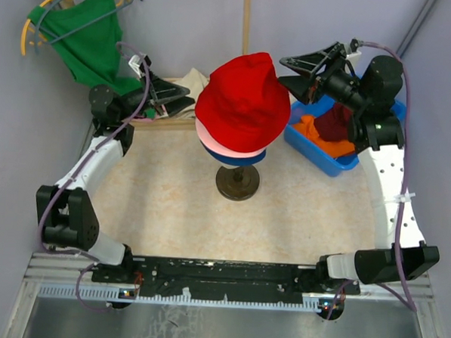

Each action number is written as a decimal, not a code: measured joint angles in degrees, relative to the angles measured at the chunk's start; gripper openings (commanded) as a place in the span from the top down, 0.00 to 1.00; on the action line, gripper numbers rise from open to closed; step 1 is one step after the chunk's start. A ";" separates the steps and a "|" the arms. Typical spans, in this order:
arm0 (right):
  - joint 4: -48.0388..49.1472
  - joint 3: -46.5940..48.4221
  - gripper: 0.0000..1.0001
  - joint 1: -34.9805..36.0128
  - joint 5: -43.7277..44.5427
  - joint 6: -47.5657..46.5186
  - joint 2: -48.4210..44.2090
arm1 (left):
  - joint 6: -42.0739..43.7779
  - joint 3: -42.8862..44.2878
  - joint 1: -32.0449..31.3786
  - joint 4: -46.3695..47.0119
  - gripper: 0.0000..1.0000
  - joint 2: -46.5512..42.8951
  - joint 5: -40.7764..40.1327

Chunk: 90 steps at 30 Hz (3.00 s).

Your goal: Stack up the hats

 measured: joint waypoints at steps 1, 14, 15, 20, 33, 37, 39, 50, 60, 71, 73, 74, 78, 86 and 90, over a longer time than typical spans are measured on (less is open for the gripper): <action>0.15 -0.04 0.43 -0.50 -0.24 0.15 -0.09 | 0.11 0.28 -0.46 -0.04 0.38 0.79 -0.15; 2.16 -1.73 0.43 -3.91 -2.12 1.20 -1.53 | -2.14 8.79 -5.03 2.54 0.39 11.72 -2.05; 2.25 -1.99 0.43 -4.04 -2.23 1.25 -1.70 | -2.54 8.85 -5.44 3.08 0.39 11.91 -2.16; 2.58 -2.69 0.43 -4.92 -2.49 1.29 -1.95 | -4.22 9.35 -6.54 5.20 0.40 12.46 -2.38; 3.63 -6.19 0.43 -5.14 -2.75 1.73 -2.49 | -11.04 9.22 -6.78 12.52 0.41 12.46 -2.82; 3.74 -7.54 0.43 -5.14 -2.78 1.86 -2.95 | -13.35 9.20 -7.45 15.30 0.45 12.55 -2.89; 3.80 -7.91 0.43 -5.14 -2.78 2.10 -2.99 | -14.38 9.18 -7.93 16.68 0.48 12.68 -2.93; 4.28 -8.98 0.43 -5.14 -2.75 2.21 -3.43 | -18.36 4.55 -8.70 22.56 0.59 13.03 -4.35; 5.14 -11.56 0.42 -5.14 -2.75 2.56 -4.13 | -21.40 2.80 -8.90 25.46 0.89 14.08 -6.01; 5.07 -14.23 0.42 -8.33 -3.54 1.62 -5.57 | -23.71 -1.77 -8.39 29.33 1.00 14.05 -9.33; 5.16 -14.25 0.42 -8.92 -3.93 1.42 -5.68 | -23.71 -2.36 -8.02 29.73 1.00 14.03 -9.40; 5.18 -14.27 0.42 -8.94 -4.11 1.36 -5.68 | -23.71 -2.40 -7.85 29.70 1.00 14.03 -9.38; 6.58 -15.30 0.45 -9.51 -5.46 0.57 -5.70 | -23.71 -2.40 -7.43 29.73 1.00 14.03 -9.29; 8.04 -22.80 0.47 -9.79 -6.95 -3.61 -7.58 | -23.06 -3.19 -7.21 28.65 1.00 14.03 -8.26; 10.54 -26.60 0.47 -9.81 -7.30 -3.93 -8.04 | -22.97 -3.21 -7.19 28.20 1.00 14.03 -7.82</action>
